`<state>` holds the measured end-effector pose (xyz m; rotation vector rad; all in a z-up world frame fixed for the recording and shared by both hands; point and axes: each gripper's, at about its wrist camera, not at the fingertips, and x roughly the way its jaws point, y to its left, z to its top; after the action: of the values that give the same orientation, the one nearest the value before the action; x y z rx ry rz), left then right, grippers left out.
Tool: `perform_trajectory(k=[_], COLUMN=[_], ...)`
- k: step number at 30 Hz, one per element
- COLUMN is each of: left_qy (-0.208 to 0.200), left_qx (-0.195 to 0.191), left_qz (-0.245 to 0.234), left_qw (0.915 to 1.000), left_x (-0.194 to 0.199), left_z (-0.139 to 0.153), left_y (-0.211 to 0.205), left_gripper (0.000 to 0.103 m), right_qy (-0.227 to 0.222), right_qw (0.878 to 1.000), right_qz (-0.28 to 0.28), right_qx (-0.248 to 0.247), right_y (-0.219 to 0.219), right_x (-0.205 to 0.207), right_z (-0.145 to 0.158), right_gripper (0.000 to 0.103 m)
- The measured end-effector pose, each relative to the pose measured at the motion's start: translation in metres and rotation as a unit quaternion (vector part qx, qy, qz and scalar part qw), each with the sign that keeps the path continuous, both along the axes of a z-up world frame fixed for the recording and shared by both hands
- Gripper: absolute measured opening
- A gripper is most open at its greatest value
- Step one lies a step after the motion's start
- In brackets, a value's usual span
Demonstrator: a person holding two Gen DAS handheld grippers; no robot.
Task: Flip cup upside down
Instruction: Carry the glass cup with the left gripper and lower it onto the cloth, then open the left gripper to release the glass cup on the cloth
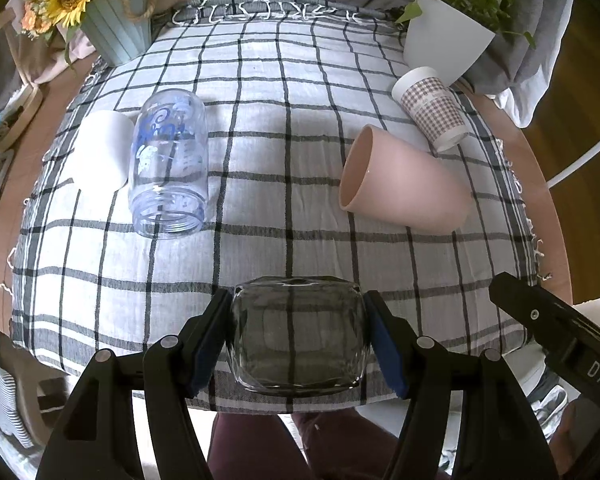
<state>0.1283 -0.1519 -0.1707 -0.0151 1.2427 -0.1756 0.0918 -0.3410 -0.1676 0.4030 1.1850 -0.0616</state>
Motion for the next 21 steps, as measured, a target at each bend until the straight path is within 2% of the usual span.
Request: perform_trajectory(k=[5,8,17,21], left_qy=[0.001,0.005,-0.005,-0.016], left_qx=[-0.019,-0.026,-0.021,-0.028], left_qz=[0.001,0.001,0.013,0.015], left_qw=[0.9998,0.9997,0.9997,0.9994], left_x=[0.0023,0.0036,0.0000,-0.0050], left_z=[-0.0010,-0.0023,-0.0015,0.0046], left_y=[0.0009,0.0004,0.0027,0.0042], left_gripper=[0.067,0.073,0.076,0.081], right_qy=[0.002,0.002,-0.004,-0.010], right_qw=[1.000,1.000,1.000,1.000], right_qz=[-0.003,-0.001,0.005,0.007], right_qx=[0.000,0.000,-0.002,-0.005], right_y=[0.0000,-0.0010,0.0022,0.0031], right_x=[-0.0018,-0.0012,-0.0063,-0.0068], right_z=[0.0001,0.0002,0.0027,0.0068], right_gripper=[0.079,0.079,0.079,0.080])
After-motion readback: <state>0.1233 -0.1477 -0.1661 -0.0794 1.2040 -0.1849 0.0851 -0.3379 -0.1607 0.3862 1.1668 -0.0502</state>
